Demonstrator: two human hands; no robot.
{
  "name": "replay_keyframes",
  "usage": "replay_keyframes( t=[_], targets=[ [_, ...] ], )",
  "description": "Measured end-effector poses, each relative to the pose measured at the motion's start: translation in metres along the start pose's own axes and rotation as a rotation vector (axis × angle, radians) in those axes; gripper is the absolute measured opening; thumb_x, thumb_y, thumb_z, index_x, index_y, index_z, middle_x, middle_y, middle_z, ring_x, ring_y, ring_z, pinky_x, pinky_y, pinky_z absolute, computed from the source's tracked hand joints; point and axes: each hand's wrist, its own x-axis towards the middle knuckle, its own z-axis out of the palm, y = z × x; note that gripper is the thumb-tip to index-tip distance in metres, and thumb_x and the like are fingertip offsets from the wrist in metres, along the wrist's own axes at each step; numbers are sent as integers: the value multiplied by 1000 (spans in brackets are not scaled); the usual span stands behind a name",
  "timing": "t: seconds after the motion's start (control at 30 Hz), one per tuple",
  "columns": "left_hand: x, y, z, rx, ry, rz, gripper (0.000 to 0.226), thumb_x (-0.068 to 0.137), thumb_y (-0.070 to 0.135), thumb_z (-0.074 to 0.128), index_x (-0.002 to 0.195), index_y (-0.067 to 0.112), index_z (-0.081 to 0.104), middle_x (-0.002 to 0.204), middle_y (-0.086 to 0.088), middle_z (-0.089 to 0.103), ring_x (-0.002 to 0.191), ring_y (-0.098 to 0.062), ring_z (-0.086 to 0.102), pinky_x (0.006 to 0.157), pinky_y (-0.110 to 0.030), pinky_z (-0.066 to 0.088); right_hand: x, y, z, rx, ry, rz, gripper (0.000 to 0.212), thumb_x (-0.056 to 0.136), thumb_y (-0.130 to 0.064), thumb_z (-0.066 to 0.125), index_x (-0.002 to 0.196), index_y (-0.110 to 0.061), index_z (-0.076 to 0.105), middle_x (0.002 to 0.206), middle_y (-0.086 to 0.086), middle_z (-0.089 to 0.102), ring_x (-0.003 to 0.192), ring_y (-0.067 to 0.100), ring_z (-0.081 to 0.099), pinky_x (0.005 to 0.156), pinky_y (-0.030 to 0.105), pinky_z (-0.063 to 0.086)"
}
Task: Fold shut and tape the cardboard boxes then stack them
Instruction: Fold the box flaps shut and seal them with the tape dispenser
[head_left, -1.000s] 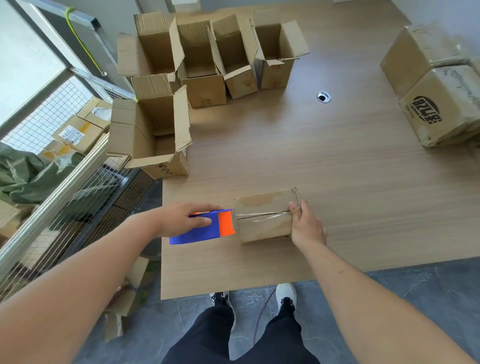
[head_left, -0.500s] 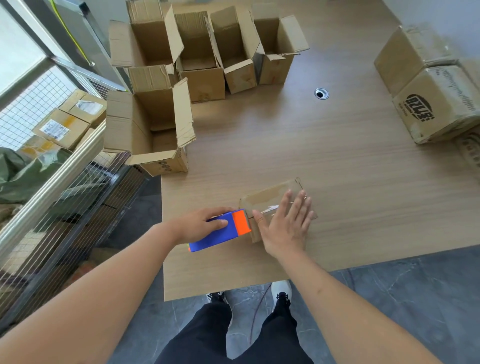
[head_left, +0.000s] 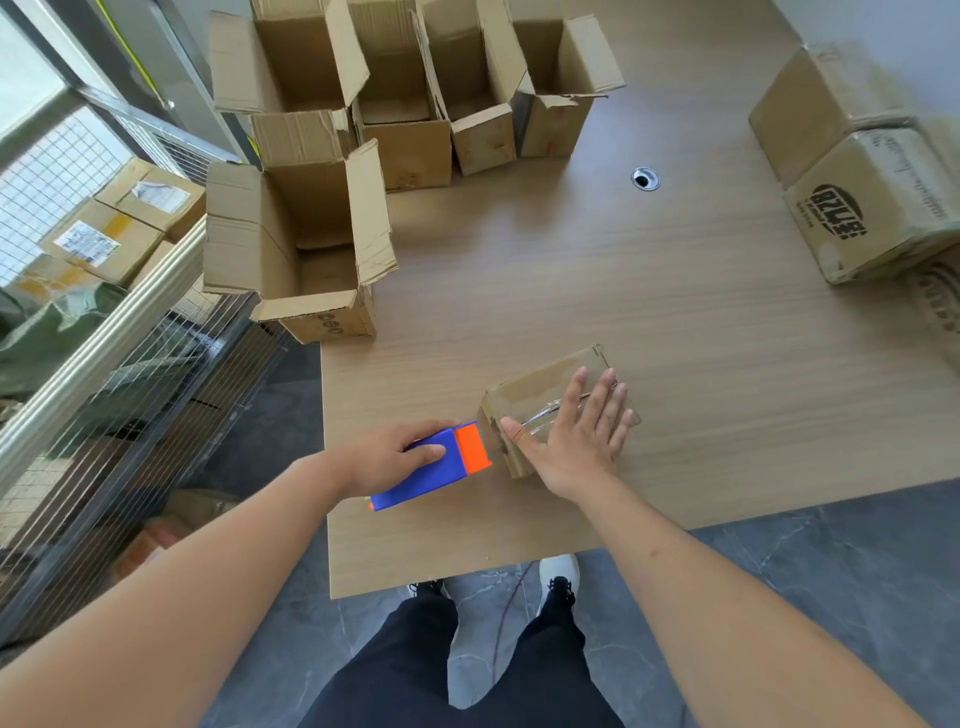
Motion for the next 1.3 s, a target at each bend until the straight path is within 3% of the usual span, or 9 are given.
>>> replay_keyframes(
  t=[0.33,0.47,0.63,0.77,0.93,1.03,1.13,1.2,1.3],
  targets=[
    [32,18,6,177,-8,-145,31,108,42,36,128,30,57,118,1,63,106,-23,56,88,-38,40,-3,-10,-7,-82,-29,25,141,59,-101,20,151,-10,-37,152,24,-48,140,39,-47,116,61,-23],
    [20,14,2,97,79,-134,37,107,42,39,143,39,47,126,5,62,114,-25,57,103,-42,43,-4,-19,-10,-123,-17,-11,148,59,-89,46,152,-3,-31,154,29,-42,143,46,-40,117,65,-17],
    [1,13,-13,154,123,-148,69,102,48,53,159,48,14,122,3,55,109,-24,54,93,-38,41,0,-26,-26,-256,-46,-188,153,62,-67,80,156,-9,-26,161,20,-35,151,38,-28,125,57,-2],
    [-13,14,-15,108,137,-41,68,100,37,60,150,62,22,124,6,55,108,-15,53,88,-33,41,13,-14,-46,-434,-106,-448,144,71,-43,87,158,-21,-26,163,7,-35,154,32,-23,127,49,1],
    [-27,20,-3,9,207,98,73,94,20,69,141,65,38,132,8,51,119,-13,50,103,-39,45,27,-2,-59,-522,-99,-690,127,78,-3,74,159,-34,-19,166,-6,-30,157,29,-14,128,47,10],
    [-34,30,6,-16,235,132,73,92,14,71,139,62,43,128,13,50,119,-8,50,106,-40,45,25,7,-71,-373,-179,-810,112,79,-23,77,163,-37,3,170,-10,-14,157,20,-9,127,44,4],
    [-38,42,12,-2,258,160,73,92,11,72,139,59,45,129,13,50,121,-10,50,108,-42,42,9,11,-84,138,-204,-813,70,85,-11,67,150,-31,50,162,-9,37,152,13,27,122,37,22],
    [-40,53,17,-8,263,164,73,92,9,71,140,58,46,130,13,50,122,-11,49,108,-43,42,-3,11,-92,446,-317,-708,48,91,0,58,132,-22,68,135,-5,66,126,13,60,105,27,46],
    [-43,68,24,-30,261,161,74,92,7,70,138,59,47,127,19,49,121,-6,48,107,-39,41,-17,11,-99,585,-476,-640,30,98,-2,60,121,-14,74,107,0,77,95,11,74,83,19,55]
  ],
)
